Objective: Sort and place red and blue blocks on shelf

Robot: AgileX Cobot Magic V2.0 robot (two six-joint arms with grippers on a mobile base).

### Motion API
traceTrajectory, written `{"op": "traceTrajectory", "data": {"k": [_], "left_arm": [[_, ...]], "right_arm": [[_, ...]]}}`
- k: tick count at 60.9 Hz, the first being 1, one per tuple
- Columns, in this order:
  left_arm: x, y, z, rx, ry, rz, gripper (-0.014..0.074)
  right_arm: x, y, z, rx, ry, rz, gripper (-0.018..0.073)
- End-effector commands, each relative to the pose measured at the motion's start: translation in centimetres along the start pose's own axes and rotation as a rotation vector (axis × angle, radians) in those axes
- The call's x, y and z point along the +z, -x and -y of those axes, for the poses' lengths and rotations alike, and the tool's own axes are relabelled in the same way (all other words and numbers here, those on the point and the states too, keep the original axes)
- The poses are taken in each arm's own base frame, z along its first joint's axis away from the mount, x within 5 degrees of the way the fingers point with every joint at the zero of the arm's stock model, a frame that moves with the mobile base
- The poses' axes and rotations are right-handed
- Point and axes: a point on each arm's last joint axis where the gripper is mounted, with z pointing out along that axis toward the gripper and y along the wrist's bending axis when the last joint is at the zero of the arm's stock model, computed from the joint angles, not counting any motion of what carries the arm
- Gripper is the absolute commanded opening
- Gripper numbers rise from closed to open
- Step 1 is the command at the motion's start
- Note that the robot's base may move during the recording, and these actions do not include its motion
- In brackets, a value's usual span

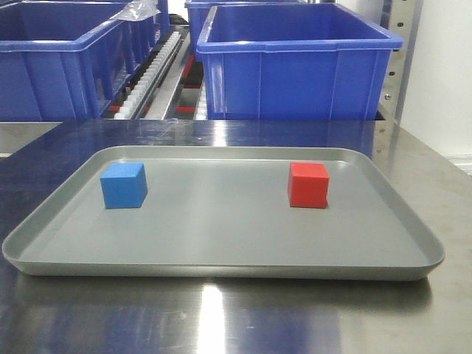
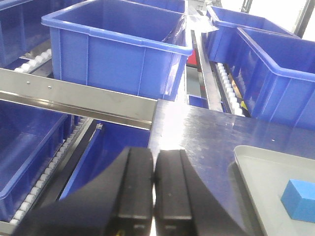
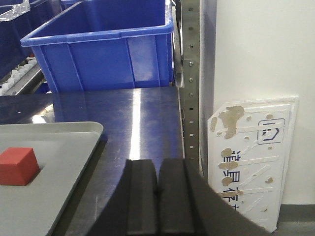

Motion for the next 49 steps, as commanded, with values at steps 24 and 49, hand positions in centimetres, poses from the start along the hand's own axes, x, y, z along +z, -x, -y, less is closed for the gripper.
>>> {"op": "traceTrajectory", "data": {"k": [24,49], "left_arm": [[-0.04,0.06,0.04,-0.010,-0.019,0.074,0.0144],[-0.04,0.06,0.04,-0.010,-0.019,0.074,0.0144]], "right_arm": [[-0.32,1.63,-0.25,-0.010,0.020,0.126,0.0050],[-0.32,1.63,-0.25,-0.010,0.020,0.126,0.0050]]}}
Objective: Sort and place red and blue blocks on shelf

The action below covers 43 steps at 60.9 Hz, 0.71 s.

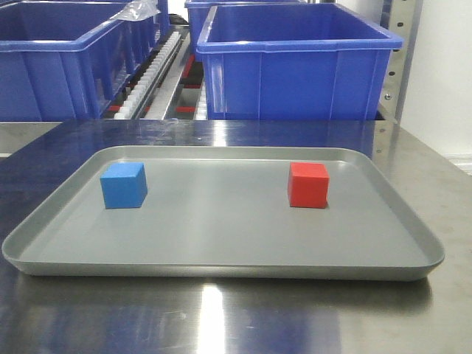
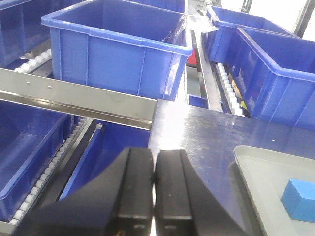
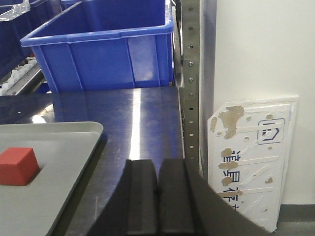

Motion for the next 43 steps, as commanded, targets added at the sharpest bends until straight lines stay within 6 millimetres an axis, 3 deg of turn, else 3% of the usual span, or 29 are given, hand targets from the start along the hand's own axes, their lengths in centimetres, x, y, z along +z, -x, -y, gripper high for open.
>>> {"op": "traceTrajectory", "data": {"k": [1,19,43], "left_arm": [[0.0,0.1,0.0,-0.010,-0.019,0.074,0.0144],[0.0,0.1,0.0,-0.010,-0.019,0.074,0.0144],[0.0,0.1,0.0,-0.010,-0.019,0.074,0.0144]], "right_arm": [[-0.3,1.6,-0.3,-0.010,0.020,0.126,0.0050],[-0.3,1.6,-0.3,-0.010,0.020,0.126,0.0050],[-0.7,3.1,-0.5,-0.010,0.048,0.296,0.0050]]}}
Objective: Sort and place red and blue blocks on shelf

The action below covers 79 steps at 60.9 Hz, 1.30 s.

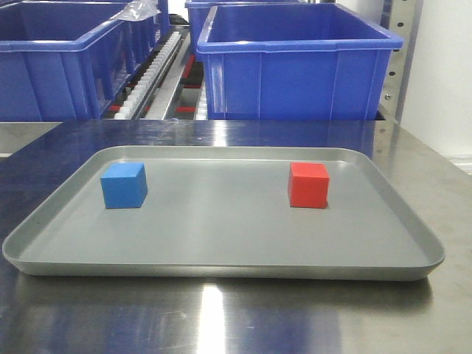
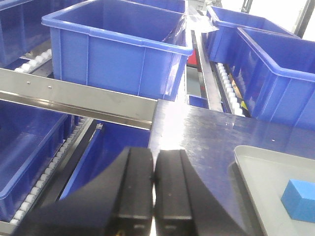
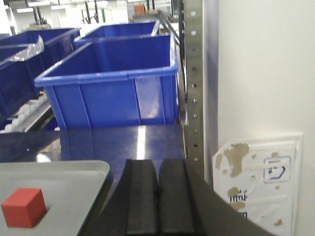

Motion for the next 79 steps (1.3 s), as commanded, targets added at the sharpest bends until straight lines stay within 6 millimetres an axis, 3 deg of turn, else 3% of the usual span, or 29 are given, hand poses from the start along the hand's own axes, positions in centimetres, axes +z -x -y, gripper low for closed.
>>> {"op": "traceTrajectory", "data": {"k": [1,29,37,47,56,68,79], "left_arm": [[0.0,0.1,0.0,-0.010,-0.019,0.074,0.0144],[0.0,0.1,0.0,-0.010,-0.019,0.074,0.0144],[0.0,0.1,0.0,-0.010,-0.019,0.074,0.0144],[0.0,0.1,0.0,-0.010,-0.019,0.074,0.0144],[0.0,0.1,0.0,-0.010,-0.019,0.074,0.0144],[0.0,0.1,0.0,-0.010,-0.019,0.074,0.0144],[0.0,0.1,0.0,-0.010,-0.019,0.074,0.0144]], "right_arm": [[-0.3,2.0,-0.3,-0.010,0.025,0.155,0.0050],[-0.1,1.8,-0.3,0.009,0.017,0.114,0.0050],[1.4,2.5,-0.3,0.038,-0.011,-0.056,0.0050],[5.6,5.3,-0.7,0.045,-0.044,-0.270,0.0050],[11.5,7.7,-1.2,0.099,-0.075,-0.472,0.0050],[18.0,8.3,-1.6,0.106,-0.103,-0.766,0.0050],[22.8,8.3,-3.8,0.080,-0.042,-0.905,0.0050]]}}
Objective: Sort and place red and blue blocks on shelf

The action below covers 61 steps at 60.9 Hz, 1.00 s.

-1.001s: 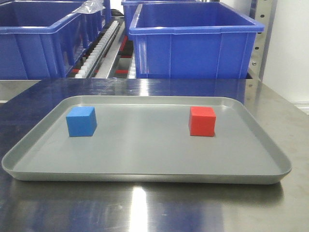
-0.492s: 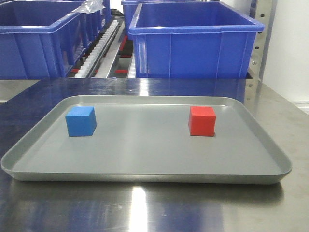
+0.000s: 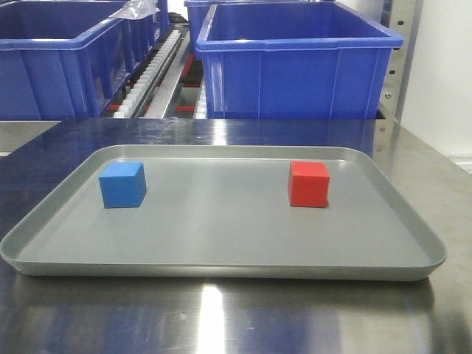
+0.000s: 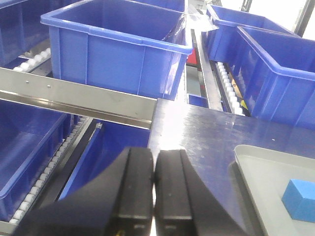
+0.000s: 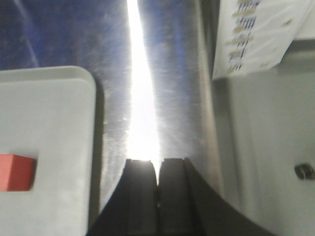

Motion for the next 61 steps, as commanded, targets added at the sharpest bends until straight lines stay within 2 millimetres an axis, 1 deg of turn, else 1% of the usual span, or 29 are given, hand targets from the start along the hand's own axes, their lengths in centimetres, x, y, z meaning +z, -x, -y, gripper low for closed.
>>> {"op": "traceTrajectory", "data": {"k": [1,5,7,9,15,16,19,23,35,50,61], "left_arm": [[0.0,0.1,0.0,-0.010,-0.019,0.074,0.0144],[0.0,0.1,0.0,-0.010,-0.019,0.074,0.0144],[0.0,0.1,0.0,-0.010,-0.019,0.074,0.0144],[0.0,0.1,0.0,-0.010,-0.019,0.074,0.0144],[0.0,0.1,0.0,-0.010,-0.019,0.074,0.0144],[0.0,0.1,0.0,-0.010,-0.019,0.074,0.0144],[0.0,0.1,0.0,-0.010,-0.019,0.074,0.0144],[0.0,0.1,0.0,-0.010,-0.019,0.074,0.0144],[0.0,0.1,0.0,-0.010,-0.019,0.074,0.0144],[0.0,0.1,0.0,-0.010,-0.019,0.074,0.0144],[0.0,0.1,0.0,-0.010,-0.019,0.074,0.0144]], "right_arm": [[-0.1,2.6,-1.8,-0.032,0.040,0.037,0.0050],[0.9,3.0,-3.0,-0.057,0.058,0.007,0.0062],[1.6,3.1,-3.5,-0.069,0.066,-0.011,0.0091],[2.1,3.2,-4.2,-0.084,0.077,-0.023,0.0145],[3.5,2.9,-5.9,-0.124,0.104,-0.060,0.0403],[3.8,2.8,-6.2,-0.132,0.109,-0.066,0.0460],[4.3,2.5,-7.1,-0.151,0.123,-0.080,0.0564],[4.9,1.9,-8.2,-0.179,0.144,-0.093,0.0627],[5.6,0.4,-10.9,-0.243,0.195,-0.125,0.0623],[5.9,-0.8,-12.7,-0.273,0.234,-0.162,0.0623],[6.3,-0.5,-13.7,-0.285,0.239,-0.196,0.0623]]}}
